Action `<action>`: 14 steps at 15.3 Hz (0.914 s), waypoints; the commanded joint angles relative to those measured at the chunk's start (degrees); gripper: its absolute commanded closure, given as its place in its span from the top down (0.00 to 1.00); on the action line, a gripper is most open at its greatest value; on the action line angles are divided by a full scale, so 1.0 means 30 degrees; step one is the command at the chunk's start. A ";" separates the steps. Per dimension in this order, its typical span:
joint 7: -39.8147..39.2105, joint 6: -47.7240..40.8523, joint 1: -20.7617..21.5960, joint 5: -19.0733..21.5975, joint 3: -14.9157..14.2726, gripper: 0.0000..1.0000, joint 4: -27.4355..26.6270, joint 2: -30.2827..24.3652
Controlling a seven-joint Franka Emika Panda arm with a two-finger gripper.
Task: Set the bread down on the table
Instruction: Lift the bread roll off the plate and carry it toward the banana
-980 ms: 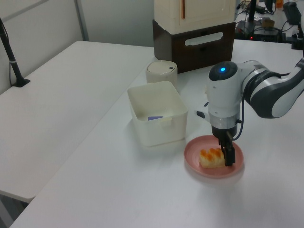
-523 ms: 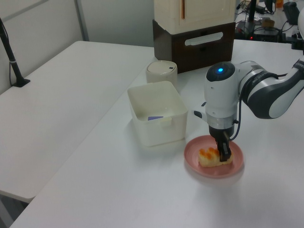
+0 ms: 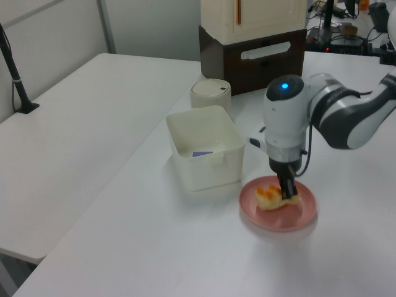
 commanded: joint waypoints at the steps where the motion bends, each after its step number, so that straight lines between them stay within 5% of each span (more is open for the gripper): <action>1: -0.3278 -0.3652 -0.1226 0.1044 -0.0073 0.01 0.1878 -0.1737; 6: -0.7356 -0.7001 -0.3393 0.2017 -0.0073 0.01 0.3172 -0.2940; 11: -0.7800 -0.5249 -0.5941 0.1667 -0.0131 0.01 0.2821 -0.2563; 14: -0.7539 -0.4075 -0.6794 0.0121 -0.0131 0.02 0.2587 -0.0957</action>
